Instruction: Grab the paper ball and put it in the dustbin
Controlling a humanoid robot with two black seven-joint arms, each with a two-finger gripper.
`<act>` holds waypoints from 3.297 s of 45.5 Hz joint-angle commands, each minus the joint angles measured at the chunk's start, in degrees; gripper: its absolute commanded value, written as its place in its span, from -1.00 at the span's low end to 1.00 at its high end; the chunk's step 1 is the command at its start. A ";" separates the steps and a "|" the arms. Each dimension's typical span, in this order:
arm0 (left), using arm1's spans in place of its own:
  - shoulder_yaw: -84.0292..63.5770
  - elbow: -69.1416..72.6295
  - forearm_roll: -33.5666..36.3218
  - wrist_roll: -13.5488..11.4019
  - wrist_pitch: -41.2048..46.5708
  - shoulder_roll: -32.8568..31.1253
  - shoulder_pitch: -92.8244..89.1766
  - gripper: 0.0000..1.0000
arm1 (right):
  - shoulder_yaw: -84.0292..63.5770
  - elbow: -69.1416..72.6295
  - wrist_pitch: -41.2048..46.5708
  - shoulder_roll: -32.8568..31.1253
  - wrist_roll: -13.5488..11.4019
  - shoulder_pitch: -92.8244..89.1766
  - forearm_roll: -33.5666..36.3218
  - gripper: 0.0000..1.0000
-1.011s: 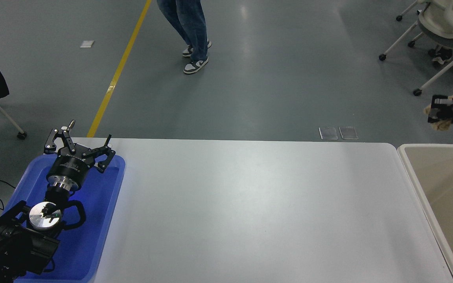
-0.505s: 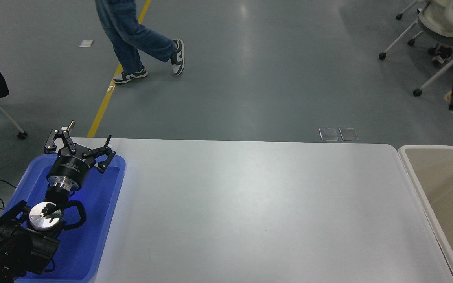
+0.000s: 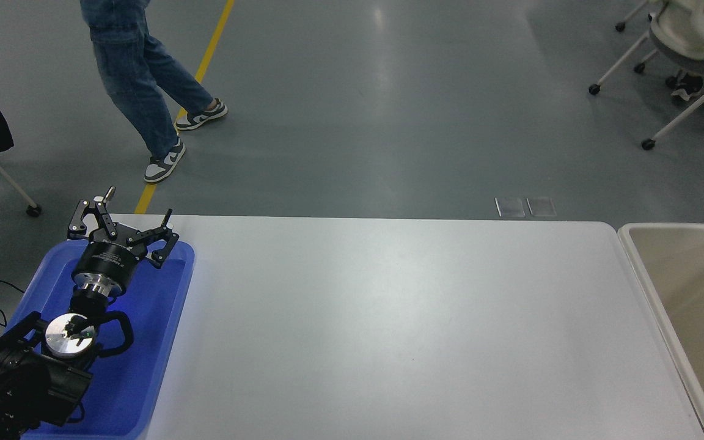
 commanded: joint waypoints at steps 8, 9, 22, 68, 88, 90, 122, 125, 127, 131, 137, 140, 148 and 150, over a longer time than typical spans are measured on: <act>-0.01 -0.05 -0.01 0.00 0.00 0.00 -0.03 1.00 | 9.67 -15.06 -13.17 7.81 0.00 -20.75 11.47 -1.00; -0.01 -0.05 -0.01 0.00 0.00 0.00 -0.03 1.00 | 10.20 -16.46 -13.87 8.61 0.00 -21.98 12.09 -1.00; -0.01 0.04 -0.01 0.00 0.00 0.00 -0.03 1.00 | 15.83 -21.84 -15.81 14.85 0.00 -30.69 13.85 -1.00; -0.01 0.04 -0.01 0.00 0.00 0.00 -0.03 1.00 | 18.11 -20.08 -15.11 15.47 0.17 -32.01 13.85 1.00; -0.01 0.04 -0.01 -0.08 0.00 0.00 0.06 1.00 | 56.95 -18.15 -15.02 16.35 0.79 -24.19 13.76 1.00; -0.01 0.04 -0.01 -0.08 0.00 0.00 0.06 1.00 | 60.20 -17.01 -15.02 16.35 0.79 -23.84 13.41 1.00; -0.01 0.04 -0.10 -0.08 0.00 0.00 -0.03 1.00 | 113.12 13.40 -11.60 17.14 21.60 -33.68 12.45 1.00; -0.01 0.04 -0.10 -0.08 0.00 0.00 -0.03 1.00 | 114.70 13.93 -9.49 18.10 25.30 -35.43 11.40 1.00; -0.01 0.04 -0.01 -0.08 0.00 0.00 -0.03 1.00 | 114.97 13.93 -8.00 18.46 27.85 -36.66 10.17 1.00; -0.01 0.04 -0.10 0.00 0.00 0.00 0.06 1.00 | 114.97 13.93 -6.06 18.72 32.33 -38.95 8.32 1.00; -0.01 0.04 -0.01 -0.08 0.00 0.00 0.06 1.00 | 115.06 13.85 -4.83 20.04 36.38 -42.20 7.70 1.00; -0.01 0.04 -0.10 -0.08 0.00 0.00 0.06 1.00 | 115.06 13.76 -4.13 21.00 36.47 -43.69 7.70 1.00; -0.01 -0.05 -0.01 0.00 0.00 0.00 -0.03 1.00 | 114.53 13.06 -3.86 23.11 36.30 -45.98 7.61 1.00; -0.01 -0.05 -0.01 -0.08 0.00 0.00 0.06 1.00 | 114.27 12.97 -3.68 23.38 36.21 -46.42 7.61 1.00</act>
